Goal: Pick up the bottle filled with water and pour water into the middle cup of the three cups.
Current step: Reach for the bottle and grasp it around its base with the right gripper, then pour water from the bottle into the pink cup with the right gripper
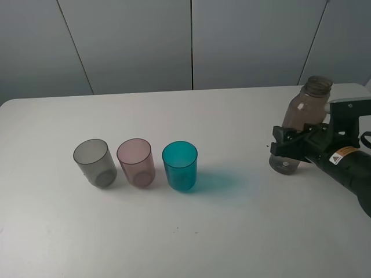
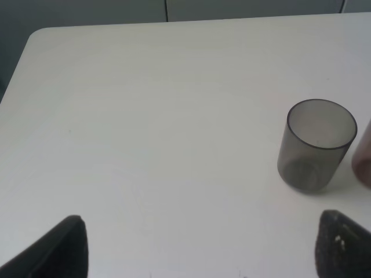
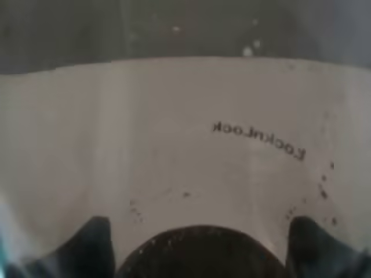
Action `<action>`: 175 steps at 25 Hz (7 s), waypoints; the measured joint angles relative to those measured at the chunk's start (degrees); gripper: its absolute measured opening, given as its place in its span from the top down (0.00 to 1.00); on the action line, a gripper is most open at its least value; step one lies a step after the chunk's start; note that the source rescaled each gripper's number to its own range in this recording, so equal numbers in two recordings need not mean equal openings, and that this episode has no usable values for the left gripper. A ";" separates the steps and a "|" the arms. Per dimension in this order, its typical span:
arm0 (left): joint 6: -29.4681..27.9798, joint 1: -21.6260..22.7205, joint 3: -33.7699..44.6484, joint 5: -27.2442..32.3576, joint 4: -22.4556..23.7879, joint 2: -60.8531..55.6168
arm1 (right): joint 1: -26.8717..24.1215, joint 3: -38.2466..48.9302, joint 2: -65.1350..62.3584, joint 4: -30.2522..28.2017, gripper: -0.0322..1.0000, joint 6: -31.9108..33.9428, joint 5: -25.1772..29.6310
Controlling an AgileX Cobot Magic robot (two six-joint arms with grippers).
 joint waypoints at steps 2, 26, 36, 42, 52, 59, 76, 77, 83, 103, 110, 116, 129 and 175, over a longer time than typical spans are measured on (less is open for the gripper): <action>0.00 0.00 0.00 0.00 0.00 0.00 | 0.00 0.00 0.00 0.00 0.97 0.27 -0.04; 0.00 0.00 0.00 0.00 0.00 0.00 | 0.00 0.00 -2.40 -5.74 0.97 0.85 1.99; 0.00 0.00 0.00 0.00 0.00 0.00 | 0.00 -10.99 -16.26 -12.19 0.97 0.54 19.92; 0.00 0.00 0.00 0.00 0.00 0.00 | 1.04 -23.83 -18.22 -22.77 0.97 3.42 36.31; 0.00 0.00 0.00 0.00 0.00 0.00 | 11.47 -40.71 -6.59 -27.74 0.97 5.33 37.32; 0.00 0.00 0.00 0.00 0.00 0.00 | 15.99 -53.54 6.87 -38.05 0.97 8.73 37.44; -0.21 0.00 0.00 0.00 0.00 0.00 | 16.02 -60.85 13.92 -48.65 0.97 -14.58 34.43; -0.21 0.00 0.00 0.00 0.00 0.00 | 16.02 -60.85 13.92 -49.25 0.97 -15.39 33.83; -0.21 0.00 0.00 0.00 0.00 0.00 | 16.80 -60.85 13.92 -53.28 0.97 -19.87 32.38; -0.21 0.00 0.00 0.00 0.00 0.00 | 18.93 -60.85 16.11 -51.41 0.97 -44.89 33.98; -0.21 0.00 0.00 0.00 0.00 0.00 | 18.93 -60.85 16.53 -51.19 0.97 -47.89 33.98; -0.21 0.00 0.00 0.00 0.00 0.00 | 18.93 -60.85 16.53 -49.82 0.97 -54.83 33.98; -0.21 0.00 0.00 0.00 0.00 0.00 | 18.93 -60.85 16.53 -49.63 0.97 -63.29 33.98; -0.21 0.00 0.00 0.00 0.00 0.00 | 18.93 -60.85 16.53 -44.05 0.97 -81.96 29.55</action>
